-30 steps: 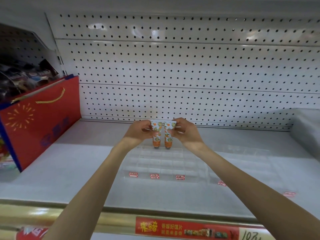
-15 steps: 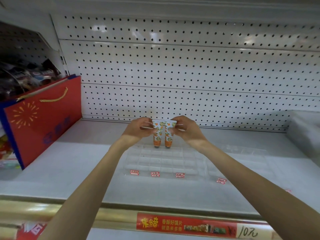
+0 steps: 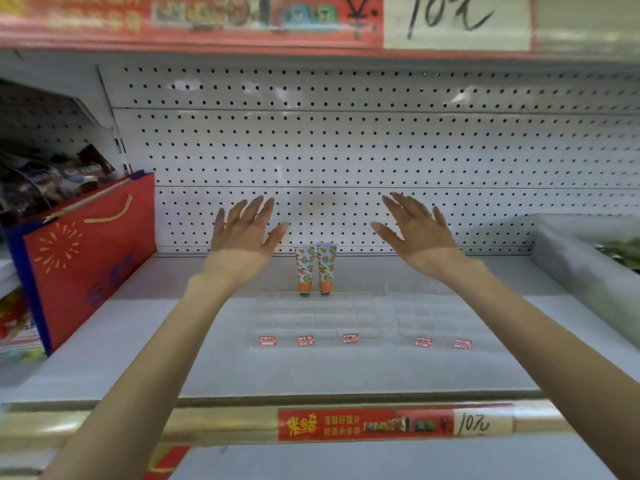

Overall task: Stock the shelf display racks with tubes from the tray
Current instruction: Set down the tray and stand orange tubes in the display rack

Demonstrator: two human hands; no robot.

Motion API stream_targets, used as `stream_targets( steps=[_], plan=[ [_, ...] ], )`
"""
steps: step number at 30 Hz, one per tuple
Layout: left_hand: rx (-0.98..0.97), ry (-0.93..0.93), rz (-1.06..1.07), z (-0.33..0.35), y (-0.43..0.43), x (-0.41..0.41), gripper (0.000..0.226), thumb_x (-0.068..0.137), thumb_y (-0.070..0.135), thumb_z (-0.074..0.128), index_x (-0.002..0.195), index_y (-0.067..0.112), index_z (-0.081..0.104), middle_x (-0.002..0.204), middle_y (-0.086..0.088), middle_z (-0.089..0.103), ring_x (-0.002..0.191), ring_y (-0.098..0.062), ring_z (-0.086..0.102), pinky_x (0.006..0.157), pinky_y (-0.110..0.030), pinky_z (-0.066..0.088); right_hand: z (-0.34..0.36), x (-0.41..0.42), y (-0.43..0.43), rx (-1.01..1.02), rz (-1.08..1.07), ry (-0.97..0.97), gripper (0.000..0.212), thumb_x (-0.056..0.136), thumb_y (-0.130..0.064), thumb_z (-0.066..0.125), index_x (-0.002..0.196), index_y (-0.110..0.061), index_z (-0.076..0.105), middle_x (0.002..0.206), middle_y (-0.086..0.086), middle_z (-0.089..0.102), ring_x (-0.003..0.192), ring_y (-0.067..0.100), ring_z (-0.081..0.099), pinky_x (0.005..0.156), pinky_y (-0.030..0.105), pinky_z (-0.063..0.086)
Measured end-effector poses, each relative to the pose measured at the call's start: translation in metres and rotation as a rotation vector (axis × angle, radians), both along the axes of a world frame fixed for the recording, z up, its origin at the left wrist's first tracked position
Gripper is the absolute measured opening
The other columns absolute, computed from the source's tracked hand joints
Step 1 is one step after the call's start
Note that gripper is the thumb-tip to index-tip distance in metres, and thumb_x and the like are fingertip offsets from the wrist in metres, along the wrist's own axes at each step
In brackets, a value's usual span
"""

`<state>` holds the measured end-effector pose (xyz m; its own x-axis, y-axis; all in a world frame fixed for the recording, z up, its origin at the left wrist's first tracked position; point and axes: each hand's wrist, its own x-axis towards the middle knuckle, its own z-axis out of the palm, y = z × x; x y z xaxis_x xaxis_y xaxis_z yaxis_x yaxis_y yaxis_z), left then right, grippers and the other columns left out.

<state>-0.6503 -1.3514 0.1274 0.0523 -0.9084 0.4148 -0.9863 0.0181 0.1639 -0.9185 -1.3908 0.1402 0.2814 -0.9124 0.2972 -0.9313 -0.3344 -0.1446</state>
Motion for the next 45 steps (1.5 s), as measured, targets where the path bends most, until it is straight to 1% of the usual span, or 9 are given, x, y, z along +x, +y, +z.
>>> stream_targets(
  steps=[4, 10, 16, 21, 25, 28, 31, 36, 45],
  plan=[
    [0.021, -0.035, 0.005, -0.003, 0.013, -0.017, 0.062, 0.095, 0.055, 0.019, 0.149, 0.026, 0.012, 0.157, 0.004, 0.008, 0.145, -0.018, 0.001, 0.116, -0.043, -0.006, -0.007, -0.031, 0.027, -0.016, -0.097, 0.097, 0.066, 0.095, -0.057, 0.017, 0.15, -0.025, 0.005, 0.159, -0.006, -0.001, 0.146, 0.015, -0.003, 0.117, 0.046, -0.004],
    [0.019, -0.065, -0.055, -0.008, 0.029, -0.055, 0.064, 0.094, 0.056, 0.017, 0.149, 0.026, 0.008, 0.158, 0.004, 0.007, 0.145, -0.019, 0.001, 0.116, -0.046, -0.006, -0.02, -0.072, 0.056, -0.039, -0.19, 0.23, 0.069, 0.094, -0.058, 0.019, 0.15, -0.02, 0.007, 0.158, 0.0, 0.003, 0.146, 0.02, 0.001, 0.113, 0.056, 0.004],
    [0.008, -0.077, -0.077, 0.006, 0.027, -0.113, 0.065, 0.093, 0.057, 0.016, 0.15, 0.025, 0.008, 0.158, 0.003, 0.007, 0.145, -0.021, 0.001, 0.115, -0.046, -0.005, -0.019, -0.136, 0.074, -0.103, -0.278, 0.243, 0.068, 0.094, -0.058, 0.02, 0.15, -0.021, 0.007, 0.158, 0.0, 0.005, 0.146, 0.02, 0.003, 0.114, 0.054, 0.004],
    [-0.038, -0.12, -0.123, 0.006, 0.028, -0.187, 0.065, 0.094, 0.057, 0.019, 0.149, 0.024, 0.015, 0.157, 0.002, 0.013, 0.144, -0.024, 0.007, 0.115, -0.049, -0.001, -0.017, -0.201, 0.077, -0.103, -0.291, 0.237, 0.067, 0.095, -0.058, 0.022, 0.15, -0.023, 0.007, 0.158, -0.001, 0.002, 0.146, 0.02, 0.002, 0.114, 0.053, 0.004],
    [-0.014, -0.138, -0.11, -0.003, 0.031, -0.249, 0.083, 0.081, 0.069, -0.002, 0.149, 0.024, 0.016, 0.156, 0.002, 0.015, 0.143, -0.025, 0.011, 0.114, -0.05, 0.001, -0.02, -0.251, 0.081, -0.099, -0.284, 0.229, 0.068, 0.093, -0.061, 0.02, 0.149, -0.023, 0.01, 0.158, -0.001, 0.005, 0.145, 0.021, 0.006, 0.115, 0.051, 0.006],
    [0.029, -0.117, -0.124, -0.01, 0.037, -0.292, 0.066, 0.093, 0.061, 0.013, 0.149, 0.025, 0.012, 0.157, 0.002, 0.011, 0.144, -0.024, 0.007, 0.115, -0.049, -0.001, -0.017, -0.291, 0.083, -0.08, -0.276, 0.209, 0.07, 0.093, -0.06, 0.02, 0.149, -0.021, 0.01, 0.158, 0.0, 0.007, 0.145, 0.022, 0.007, 0.115, 0.051, 0.007],
    [0.012, -0.093, -0.115, -0.015, 0.043, -0.323, 0.07, 0.091, 0.063, 0.011, 0.149, 0.024, 0.015, 0.157, 0.001, 0.013, 0.143, -0.026, 0.01, 0.114, -0.049, 0.003, -0.014, -0.327, 0.084, -0.055, -0.274, 0.203, 0.068, 0.094, -0.06, 0.021, 0.15, -0.023, 0.011, 0.159, 0.001, 0.004, 0.146, 0.022, 0.006, 0.116, 0.051, 0.008],
    [0.029, -0.085, -0.119, -0.012, 0.042, -0.366, 0.065, 0.094, 0.059, 0.019, 0.148, 0.023, 0.018, 0.157, 0.0, 0.015, 0.143, -0.027, 0.012, 0.114, -0.05, 0.005, -0.013, -0.371, 0.085, -0.039, -0.285, 0.167, 0.064, 0.094, -0.059, 0.025, 0.146, -0.022, 0.023, 0.158, 0.0, 0.009, 0.145, 0.022, 0.009, 0.114, 0.05, 0.009],
    [0.077, -0.121, -0.174, -0.002, -0.003, -0.412, 0.063, 0.094, 0.057, 0.021, 0.148, 0.024, 0.017, 0.157, 0.002, 0.011, 0.144, -0.025, 0.009, 0.115, -0.047, 0.003, -0.013, -0.425, 0.059, 0.011, -0.383, 0.107, 0.065, 0.094, -0.059, 0.025, 0.147, -0.023, 0.018, 0.158, 0.001, 0.008, 0.144, 0.024, 0.01, 0.114, 0.052, 0.011]
  ],
)
